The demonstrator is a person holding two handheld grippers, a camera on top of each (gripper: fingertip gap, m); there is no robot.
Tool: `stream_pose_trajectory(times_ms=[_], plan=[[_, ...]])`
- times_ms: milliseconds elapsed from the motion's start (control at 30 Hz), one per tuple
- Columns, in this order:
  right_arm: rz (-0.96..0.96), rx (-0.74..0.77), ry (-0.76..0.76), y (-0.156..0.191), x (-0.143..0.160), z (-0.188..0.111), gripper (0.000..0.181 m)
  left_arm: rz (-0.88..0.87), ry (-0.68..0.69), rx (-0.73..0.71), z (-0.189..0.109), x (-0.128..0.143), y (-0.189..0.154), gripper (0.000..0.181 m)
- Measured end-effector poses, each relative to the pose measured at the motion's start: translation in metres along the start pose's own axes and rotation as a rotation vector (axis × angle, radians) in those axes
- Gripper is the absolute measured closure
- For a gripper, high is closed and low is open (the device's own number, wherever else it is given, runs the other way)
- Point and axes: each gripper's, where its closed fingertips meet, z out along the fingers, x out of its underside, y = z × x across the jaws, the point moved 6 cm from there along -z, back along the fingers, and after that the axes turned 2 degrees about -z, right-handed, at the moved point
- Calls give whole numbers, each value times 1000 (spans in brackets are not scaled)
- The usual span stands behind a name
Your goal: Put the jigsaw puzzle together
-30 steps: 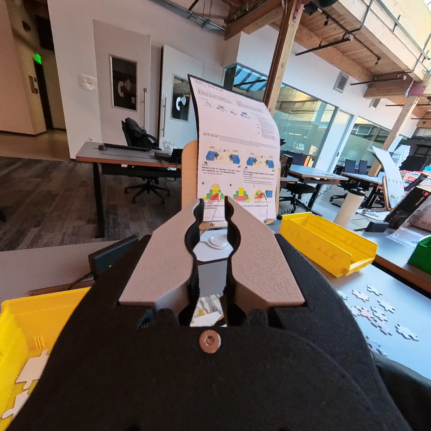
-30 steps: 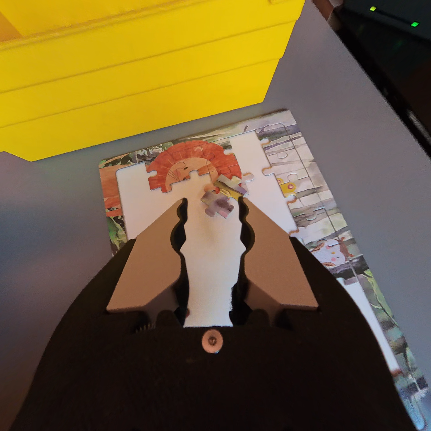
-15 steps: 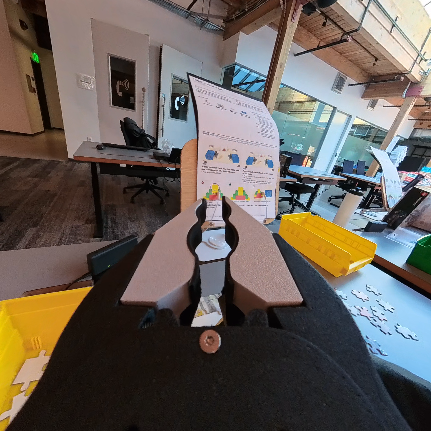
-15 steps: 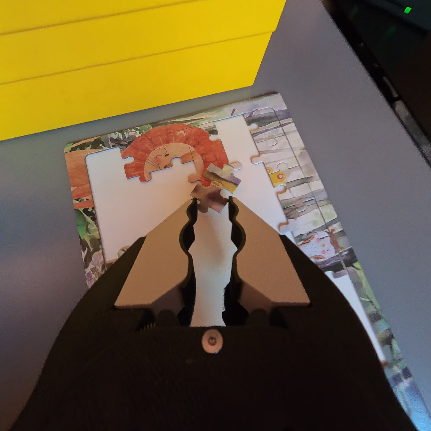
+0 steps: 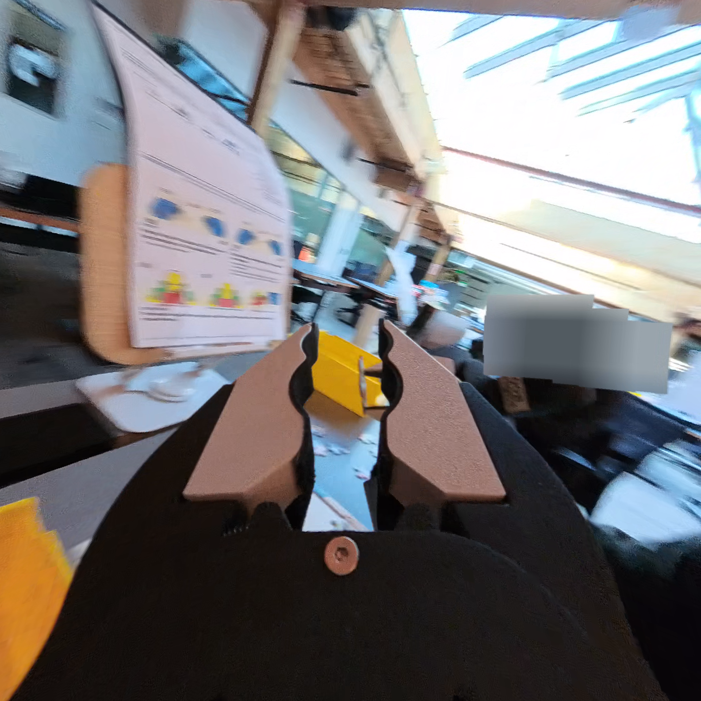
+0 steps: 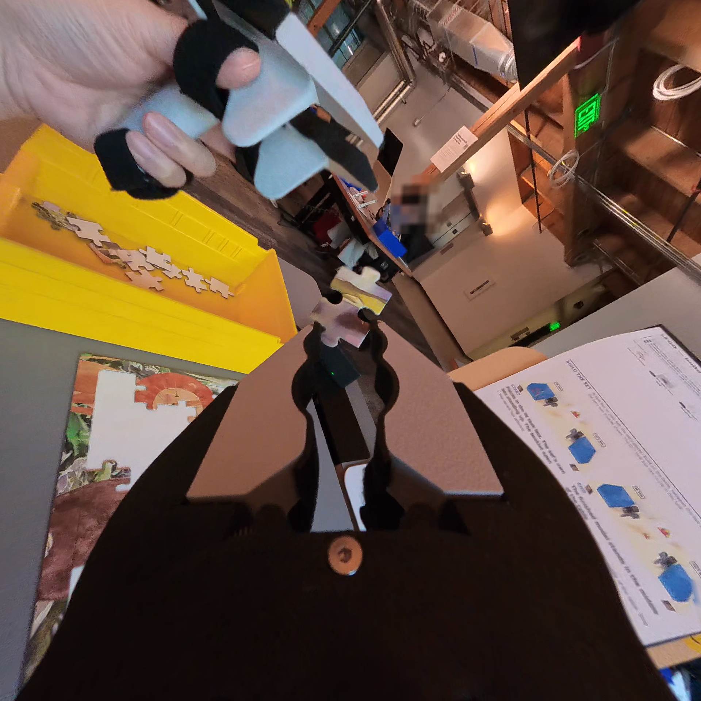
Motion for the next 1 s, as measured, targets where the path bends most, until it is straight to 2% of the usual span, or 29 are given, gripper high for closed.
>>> stream_pose_trajectory(times_ms=[100, 367, 467, 533, 600, 900, 1000], plan=[[11, -45, -24, 0, -4, -7, 156, -38, 118, 74, 12, 15, -4, 145], [-51, -30, -20, -1, 0, -8, 156, 53, 275, 46, 27, 38, -5, 156], [-56, -45, -23, 2, 0, -8, 156, 43, 294, 76, 28, 42, -5, 161], [-56, -59, -29, 3, 1, -8, 156, -6, 311, 160, 28, 46, -10, 173], [-39, -83, -53, 4, 1, -10, 156, -56, 334, 186, 29, 49, -9, 181], [72, -120, -106, -6, 10, -20, 161, -116, 377, 205, 29, 57, -6, 181], [104, -117, -98, -11, 15, -26, 161, -153, 351, 220, 37, 60, -6, 181]])
